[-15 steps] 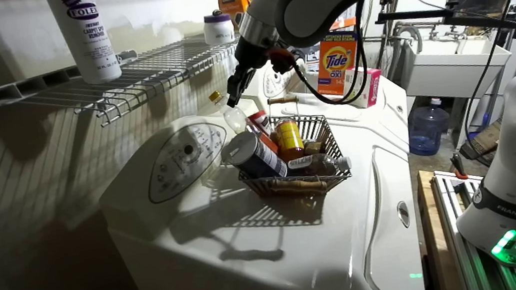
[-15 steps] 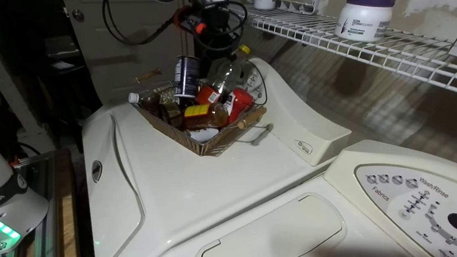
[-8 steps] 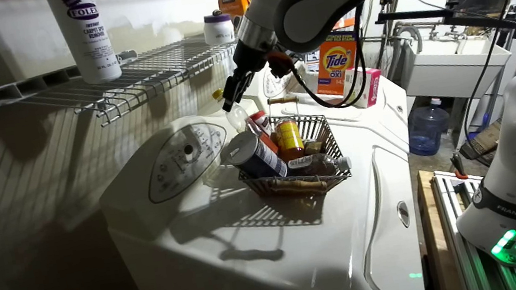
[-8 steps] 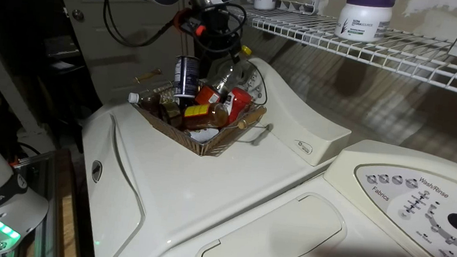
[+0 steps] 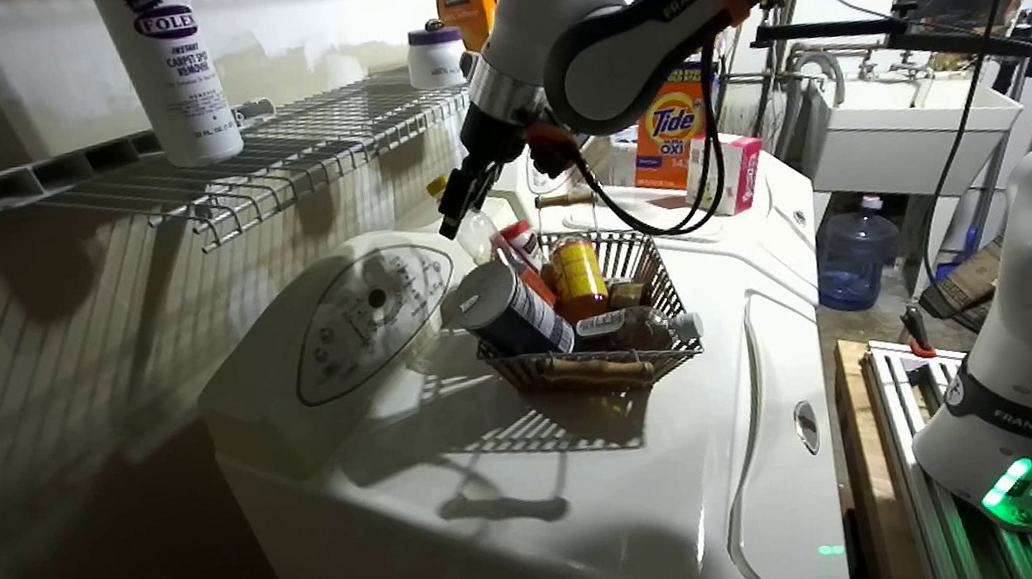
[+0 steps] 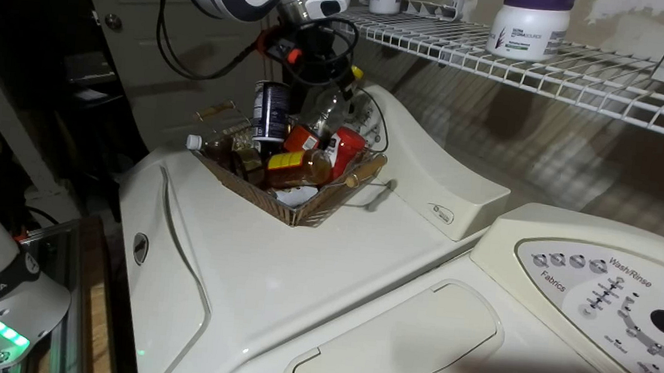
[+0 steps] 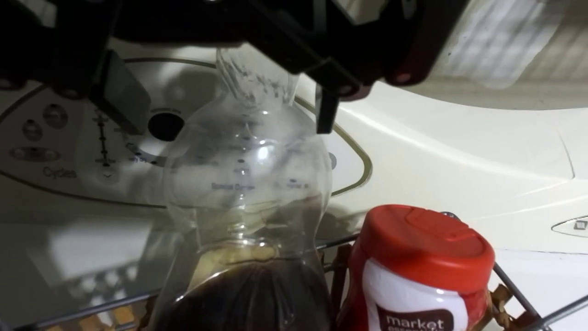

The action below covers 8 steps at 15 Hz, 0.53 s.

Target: Remove the bottle with black contents from the basket on the washing machine and then put it on the rack

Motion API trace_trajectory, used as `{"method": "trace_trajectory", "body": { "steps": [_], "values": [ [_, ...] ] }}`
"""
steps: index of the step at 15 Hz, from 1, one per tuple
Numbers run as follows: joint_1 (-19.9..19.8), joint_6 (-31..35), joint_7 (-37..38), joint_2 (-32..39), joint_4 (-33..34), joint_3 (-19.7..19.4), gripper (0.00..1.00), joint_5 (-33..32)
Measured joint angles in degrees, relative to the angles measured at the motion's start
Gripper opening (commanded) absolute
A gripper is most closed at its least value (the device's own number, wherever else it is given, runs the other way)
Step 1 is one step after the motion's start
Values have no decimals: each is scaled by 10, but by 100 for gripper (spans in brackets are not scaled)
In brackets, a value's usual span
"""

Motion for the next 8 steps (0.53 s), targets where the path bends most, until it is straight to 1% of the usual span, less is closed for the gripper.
{"method": "trace_trajectory", "body": {
  "steps": [1, 3, 6, 8],
  "values": [
    [0, 0, 7, 0, 1, -1, 53, -8],
    [0, 0, 23, -2, 5, -4, 40, -29],
    [2, 2, 42, -10, 7, -4, 19, -52],
    [4, 1, 50, -17, 4, -3, 19, -58]
  ]
}}
